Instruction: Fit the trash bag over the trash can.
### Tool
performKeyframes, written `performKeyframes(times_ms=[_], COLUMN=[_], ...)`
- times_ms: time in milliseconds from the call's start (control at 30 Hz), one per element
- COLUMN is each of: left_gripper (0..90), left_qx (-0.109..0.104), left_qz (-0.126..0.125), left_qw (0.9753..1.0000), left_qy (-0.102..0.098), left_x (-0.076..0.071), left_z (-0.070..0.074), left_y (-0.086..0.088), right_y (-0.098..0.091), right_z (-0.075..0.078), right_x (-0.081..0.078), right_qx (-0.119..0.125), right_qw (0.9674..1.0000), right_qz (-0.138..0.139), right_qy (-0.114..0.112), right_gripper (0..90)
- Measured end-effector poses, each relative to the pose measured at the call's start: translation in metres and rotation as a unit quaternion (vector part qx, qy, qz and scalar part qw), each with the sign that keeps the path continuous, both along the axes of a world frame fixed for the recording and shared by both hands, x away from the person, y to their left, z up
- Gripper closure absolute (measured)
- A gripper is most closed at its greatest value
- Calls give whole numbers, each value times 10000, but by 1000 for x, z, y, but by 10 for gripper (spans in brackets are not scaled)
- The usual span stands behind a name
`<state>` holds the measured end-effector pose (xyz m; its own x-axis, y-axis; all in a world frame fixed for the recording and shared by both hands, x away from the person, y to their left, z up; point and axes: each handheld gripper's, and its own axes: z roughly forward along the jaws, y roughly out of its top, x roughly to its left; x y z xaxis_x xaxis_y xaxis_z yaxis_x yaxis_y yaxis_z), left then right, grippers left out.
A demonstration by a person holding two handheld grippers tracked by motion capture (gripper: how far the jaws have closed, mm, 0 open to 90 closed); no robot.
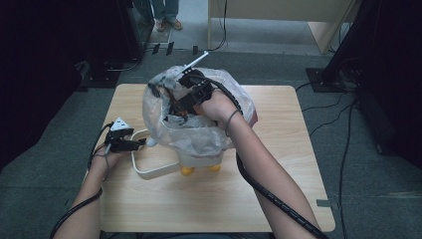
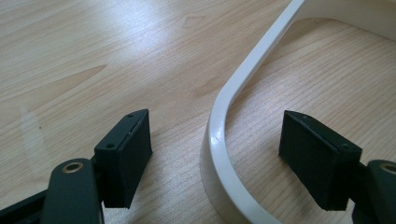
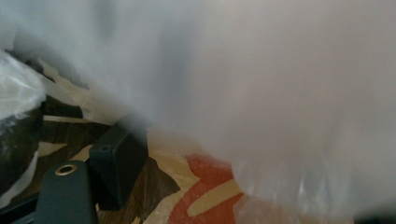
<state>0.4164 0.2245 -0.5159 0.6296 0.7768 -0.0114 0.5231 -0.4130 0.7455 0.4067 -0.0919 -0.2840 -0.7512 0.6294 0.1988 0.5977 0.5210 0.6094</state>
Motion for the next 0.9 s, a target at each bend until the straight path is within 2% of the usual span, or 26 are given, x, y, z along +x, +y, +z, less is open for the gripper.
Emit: performKeyframes(times_ms=[33,133,200,300,400,533,567,667,700,767,833,900], left_gripper=[255,255,255,255,255,255,255,255,255,255,255,255], left_qx=[-12,2,-20,-39,-55,-35,-31,-23,-6,5,1,2], left_qz=[0,-1,2,0,4,0,0,2,3,0,2,1], left_qw=[10000,10000,10000,10000,10000,10000,10000,10000,10000,10000,10000,10000], left_qy=[1,7,5,14,23,18,18,12,9,10,2,4], left_x=[0,0,0,0,1,1,1,1,0,0,0,0], left_z=[0,0,0,0,0,0,0,0,0,0,0,0], left_y=[0,0,0,0,1,0,0,0,0,0,0,0], right_y=[1,2,3,3,1,-3,-3,-7,-7,-14,-19,-24], right_z=[-6,-16,-18,-18,-10,9,9,28,28,37,45,55], right_x=[-1,0,0,0,-3,-7,-7,-13,-13,-16,-17,-19], right_qx=[-92,-276,-352,-356,-317,-73,-73,-45,-45,-79,61,152], right_qw=[9999,9993,9989,9989,9993,9996,9996,9999,9999,10000,9999,9999], right_qz=[97,84,194,211,113,-188,-188,-76,-76,-19,-50,45], right_qy=[32,249,228,212,162,191,191,80,80,39,102,27], right_gripper=[239,237,236,239,243,227,227,221,221,221,223,223])
